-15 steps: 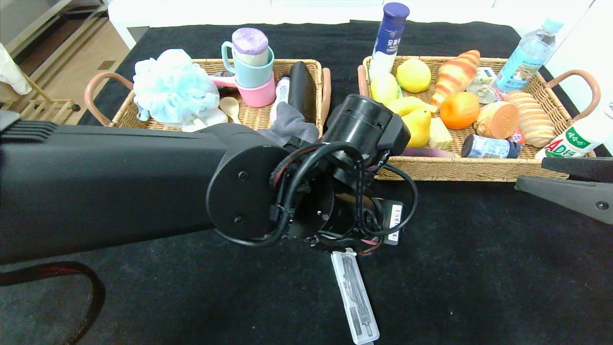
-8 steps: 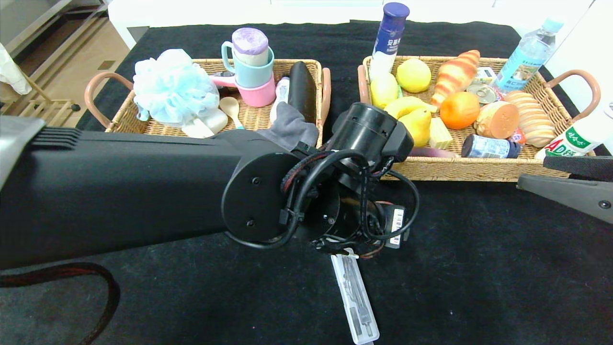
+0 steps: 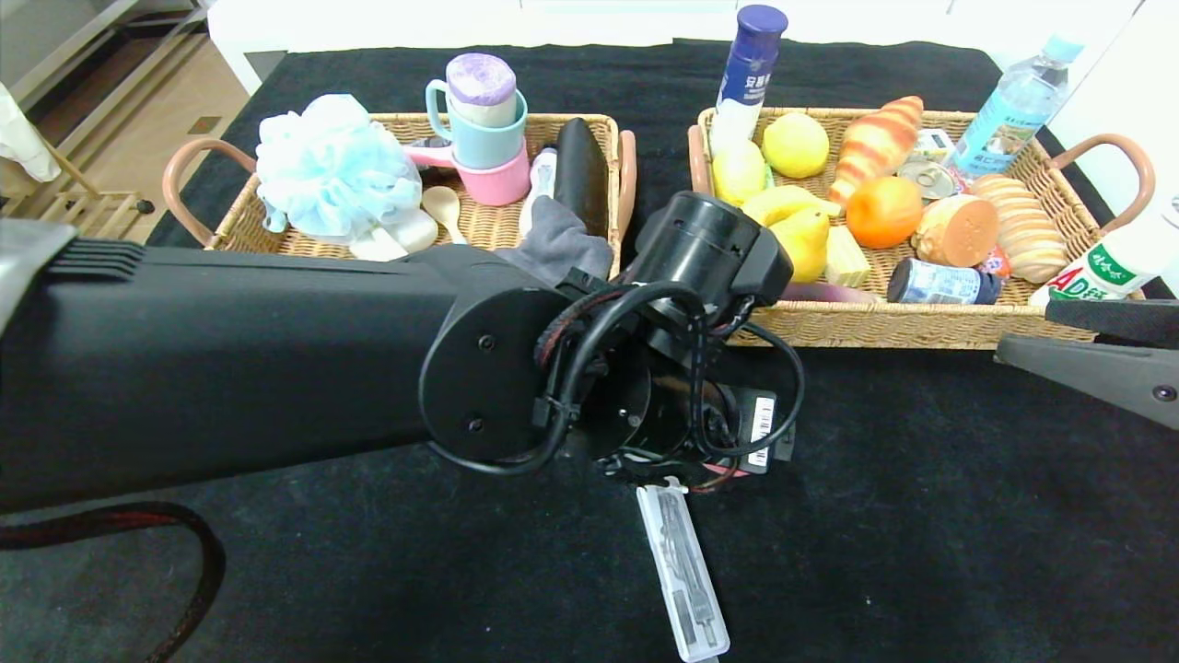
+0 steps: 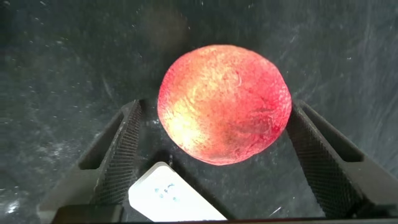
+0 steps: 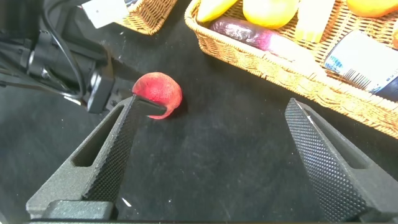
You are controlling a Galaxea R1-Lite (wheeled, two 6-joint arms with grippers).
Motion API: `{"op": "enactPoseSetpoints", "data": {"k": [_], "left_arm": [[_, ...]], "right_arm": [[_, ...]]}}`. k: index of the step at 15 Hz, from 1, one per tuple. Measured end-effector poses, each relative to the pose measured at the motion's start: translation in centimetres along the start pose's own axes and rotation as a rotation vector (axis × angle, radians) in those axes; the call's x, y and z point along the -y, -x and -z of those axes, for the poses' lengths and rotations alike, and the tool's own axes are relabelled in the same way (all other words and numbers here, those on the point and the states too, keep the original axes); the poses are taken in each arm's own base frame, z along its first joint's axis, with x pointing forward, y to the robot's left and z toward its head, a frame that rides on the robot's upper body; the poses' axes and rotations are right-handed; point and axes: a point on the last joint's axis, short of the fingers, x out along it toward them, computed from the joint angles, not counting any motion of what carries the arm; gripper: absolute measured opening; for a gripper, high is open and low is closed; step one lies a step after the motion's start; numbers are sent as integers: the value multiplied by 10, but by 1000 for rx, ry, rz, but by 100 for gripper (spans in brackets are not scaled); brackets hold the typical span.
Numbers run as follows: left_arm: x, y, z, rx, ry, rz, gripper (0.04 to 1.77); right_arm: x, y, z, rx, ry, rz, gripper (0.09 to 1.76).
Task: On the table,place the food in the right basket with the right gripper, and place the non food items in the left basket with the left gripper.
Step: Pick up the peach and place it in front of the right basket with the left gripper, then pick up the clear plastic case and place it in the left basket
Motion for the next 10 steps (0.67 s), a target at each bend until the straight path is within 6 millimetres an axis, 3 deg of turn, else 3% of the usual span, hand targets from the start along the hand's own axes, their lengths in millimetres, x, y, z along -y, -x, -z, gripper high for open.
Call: {"op": "enactPoseSetpoints", "data": {"k": [5,10], "left_arm": [[-1,17,-5,22,6,7,166],[-6,49,-7,14,2,-1,169]], "right_arm": [[0,1,-1,3,1,3,171],[0,1,0,2,1,0,171]]}}
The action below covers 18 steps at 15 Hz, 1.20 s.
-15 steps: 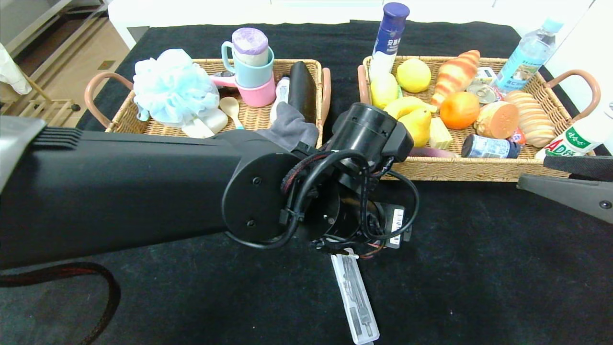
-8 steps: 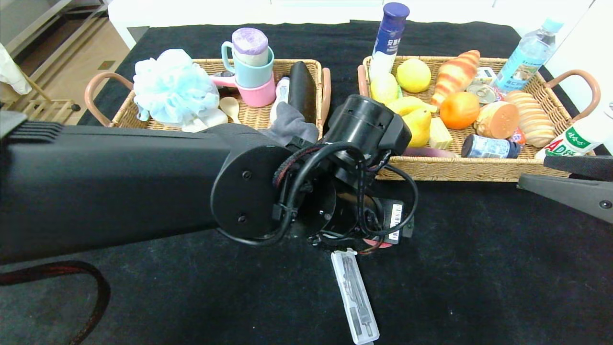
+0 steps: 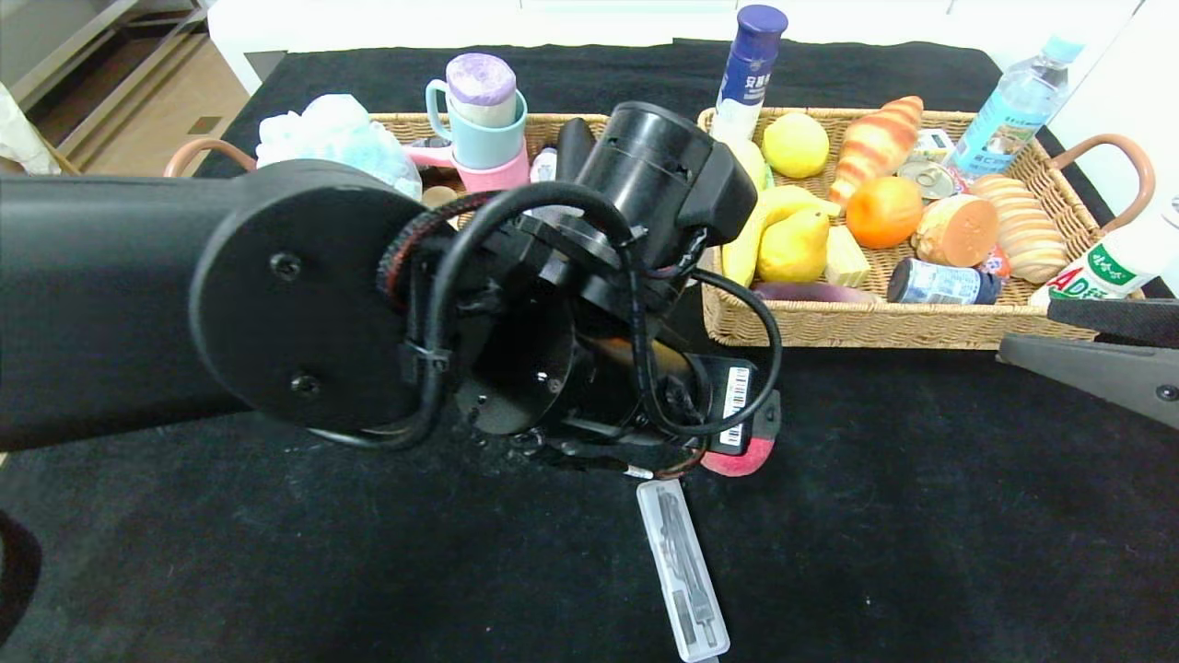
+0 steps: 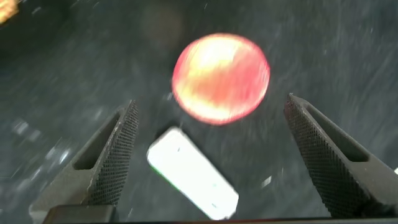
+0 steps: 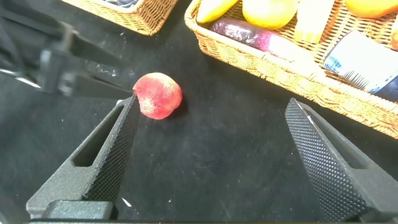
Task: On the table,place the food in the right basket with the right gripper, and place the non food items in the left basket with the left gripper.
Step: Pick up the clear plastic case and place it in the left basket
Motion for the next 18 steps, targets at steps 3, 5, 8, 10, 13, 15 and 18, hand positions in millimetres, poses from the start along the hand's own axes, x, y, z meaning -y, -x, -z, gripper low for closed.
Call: {"op": "enactPoseSetpoints", "data": {"k": [3,5,8,10,13,15,18], "left_arm": [[-1,19,3,-32,4,-26,170],[-1,29,6,-42,-4,-57,170],[-4,39,12,-92,6,-90,170],[-2,43,17,-110,14,-124,170],[5,43,24,-113,9,-150,171],[8,40,32,-125,28,-170,171],[10,31,42,-159,50,-189,171]], "right_arm": [[0,0,0,-1,-1,0,171],[0,-1,0,-3,-2,0,171],[1,-1,0,-3,-3,0,171],[1,-1,1,-4,-4,1,171],[1,-2,1,-5,-4,1,171],[1,-2,1,-5,-4,2,171],[1,-1,0,-3,-3,3,171]]}}
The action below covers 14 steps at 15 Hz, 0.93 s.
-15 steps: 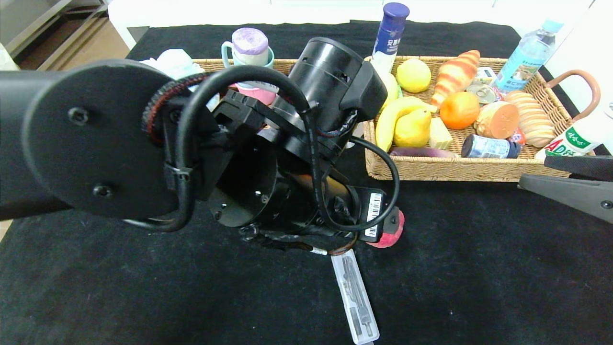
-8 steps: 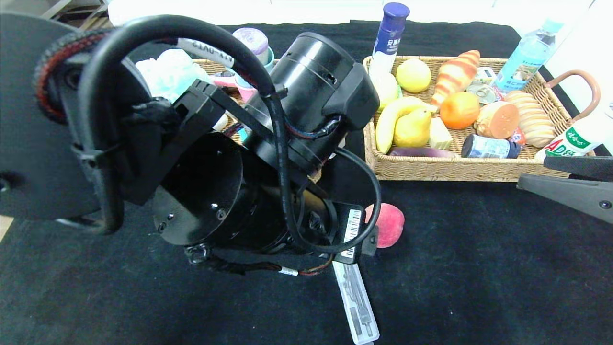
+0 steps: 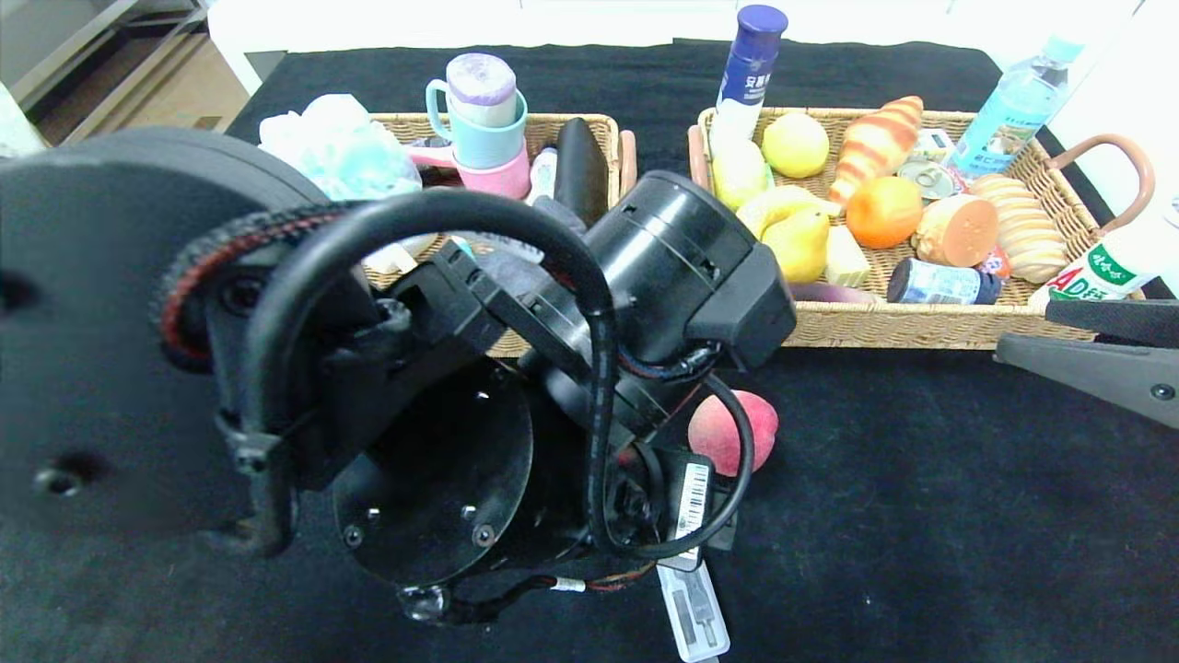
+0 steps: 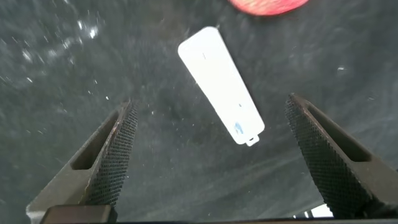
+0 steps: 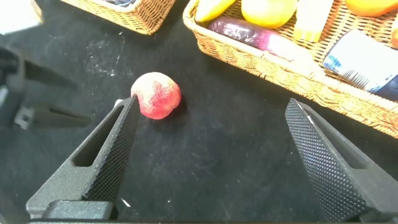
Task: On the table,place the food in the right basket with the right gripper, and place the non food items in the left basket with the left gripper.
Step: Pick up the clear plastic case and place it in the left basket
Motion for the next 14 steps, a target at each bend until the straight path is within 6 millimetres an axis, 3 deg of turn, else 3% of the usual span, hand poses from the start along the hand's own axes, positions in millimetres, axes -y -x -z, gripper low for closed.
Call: {"op": "enactPoseSetpoints", "data": {"k": [6,14], "left_arm": [[7,-21,12,-50,68,-81,172],[17,-40,11,-43,157,-115,172]], "right_arm": [[0,0,0,0,-1,1,171],[1,-3,1,-8,-4,1,171]]}}
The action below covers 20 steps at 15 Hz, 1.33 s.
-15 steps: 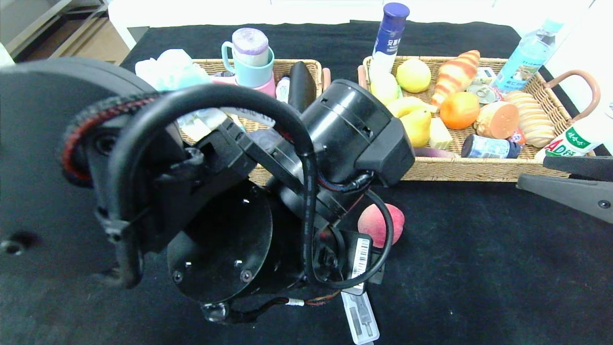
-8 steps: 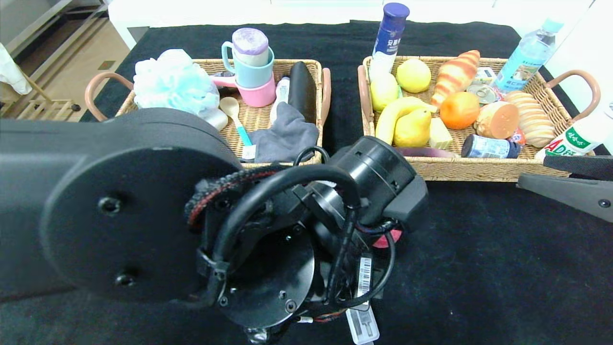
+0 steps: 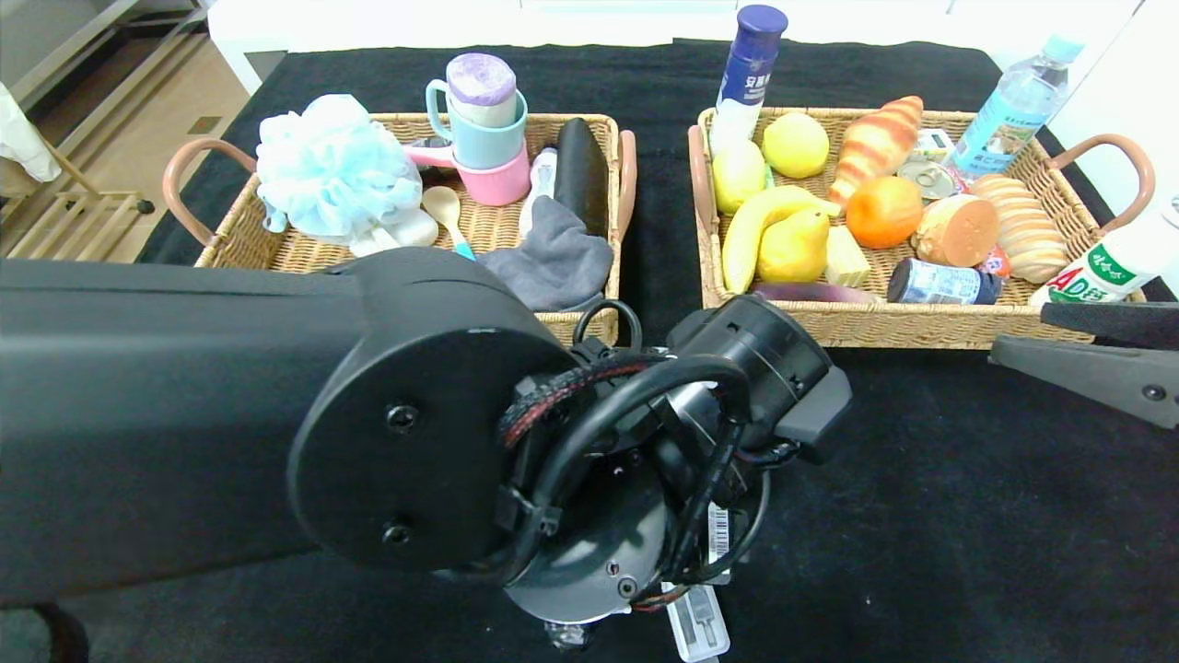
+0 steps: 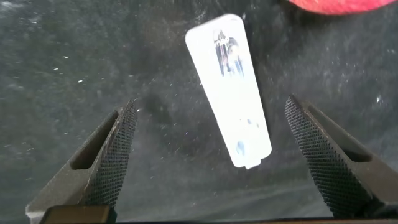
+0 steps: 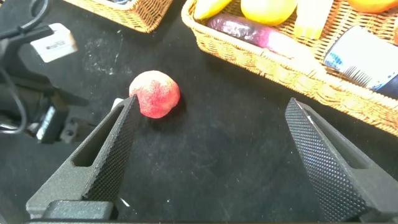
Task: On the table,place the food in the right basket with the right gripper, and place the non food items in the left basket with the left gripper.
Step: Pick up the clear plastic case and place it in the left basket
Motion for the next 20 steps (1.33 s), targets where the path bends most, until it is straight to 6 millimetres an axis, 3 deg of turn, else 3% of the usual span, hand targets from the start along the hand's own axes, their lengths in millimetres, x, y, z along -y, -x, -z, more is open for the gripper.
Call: {"op": "enactPoseSetpoints", "data": {"k": [10,20], "left_arm": [[8,-21,6,-29,-8,-42,172],[12,-23,11,-31,-46,-77,172]], "right_arm": [[1,-2,1,-5,-3,0,171],[1,-2,1,-7,-4,-1,171]]}}
